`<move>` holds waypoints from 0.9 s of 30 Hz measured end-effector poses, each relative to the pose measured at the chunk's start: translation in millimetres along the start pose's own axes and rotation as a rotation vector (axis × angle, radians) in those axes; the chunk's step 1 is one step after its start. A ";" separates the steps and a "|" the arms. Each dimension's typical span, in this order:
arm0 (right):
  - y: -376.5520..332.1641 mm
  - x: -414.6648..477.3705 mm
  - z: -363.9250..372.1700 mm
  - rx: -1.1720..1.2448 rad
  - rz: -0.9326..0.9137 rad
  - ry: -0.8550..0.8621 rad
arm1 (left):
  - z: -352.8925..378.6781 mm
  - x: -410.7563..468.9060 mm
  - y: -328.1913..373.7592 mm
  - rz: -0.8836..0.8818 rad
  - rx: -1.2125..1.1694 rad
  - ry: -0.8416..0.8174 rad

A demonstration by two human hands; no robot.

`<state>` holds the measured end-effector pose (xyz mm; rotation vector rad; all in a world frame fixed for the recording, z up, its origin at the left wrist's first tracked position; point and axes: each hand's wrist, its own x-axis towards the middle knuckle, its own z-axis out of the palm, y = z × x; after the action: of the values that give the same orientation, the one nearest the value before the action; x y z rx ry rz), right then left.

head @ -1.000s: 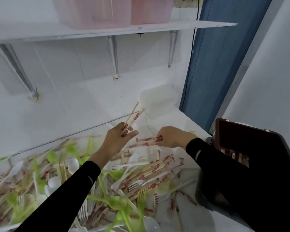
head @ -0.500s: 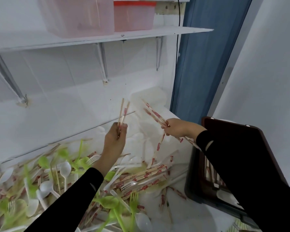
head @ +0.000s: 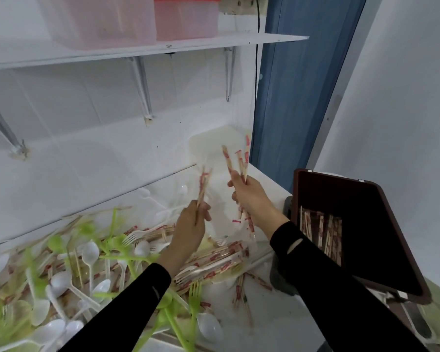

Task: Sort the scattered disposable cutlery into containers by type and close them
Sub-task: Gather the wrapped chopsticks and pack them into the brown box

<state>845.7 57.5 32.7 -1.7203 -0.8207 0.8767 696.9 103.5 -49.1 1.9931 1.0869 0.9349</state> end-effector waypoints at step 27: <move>123.2 -66.0 10.9 -0.347 0.209 -0.057 | -39.8 -27.8 -41.7 -0.017 0.516 -0.383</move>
<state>817.9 -26.8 -75.9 -2.1227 -0.8808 0.9678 636.5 105.4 -69.9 2.4358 1.1963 0.2443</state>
